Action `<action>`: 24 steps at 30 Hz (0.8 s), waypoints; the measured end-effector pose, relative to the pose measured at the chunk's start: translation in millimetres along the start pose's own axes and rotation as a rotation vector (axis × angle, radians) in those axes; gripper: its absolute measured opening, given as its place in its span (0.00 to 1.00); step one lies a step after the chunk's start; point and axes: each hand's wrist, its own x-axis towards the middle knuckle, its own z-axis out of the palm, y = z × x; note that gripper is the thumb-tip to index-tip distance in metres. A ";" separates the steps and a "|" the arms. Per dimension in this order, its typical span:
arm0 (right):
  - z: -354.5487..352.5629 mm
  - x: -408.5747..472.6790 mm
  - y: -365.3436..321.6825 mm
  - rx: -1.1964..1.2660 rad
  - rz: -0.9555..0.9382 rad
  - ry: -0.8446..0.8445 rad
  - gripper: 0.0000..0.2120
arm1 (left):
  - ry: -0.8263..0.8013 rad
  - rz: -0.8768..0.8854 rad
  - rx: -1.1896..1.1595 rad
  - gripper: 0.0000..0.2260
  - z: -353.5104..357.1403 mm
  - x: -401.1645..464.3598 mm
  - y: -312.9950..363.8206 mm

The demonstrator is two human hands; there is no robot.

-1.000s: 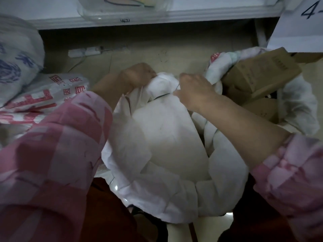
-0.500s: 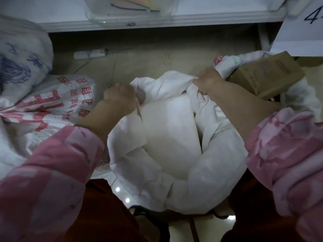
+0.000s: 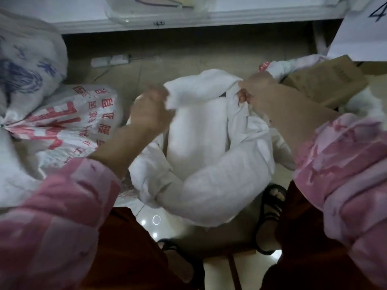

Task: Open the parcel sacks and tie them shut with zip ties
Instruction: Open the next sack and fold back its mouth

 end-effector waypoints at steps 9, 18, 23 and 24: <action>-25.7 -95.0 14.5 -1.042 -0.499 -0.299 0.22 | -0.682 0.417 0.136 0.23 32.8 -89.1 39.4; -8.7 -168.8 66.0 -1.367 -0.669 -0.364 0.19 | -0.025 0.572 0.425 0.05 58.3 -145.1 21.1; 18.6 -180.6 107.6 -1.573 -1.037 -0.006 0.11 | 0.060 0.627 0.252 0.09 66.7 -180.7 31.0; 19.8 -179.0 111.6 -1.565 -1.019 -0.026 0.11 | -0.037 0.595 0.225 0.06 70.6 -188.2 33.2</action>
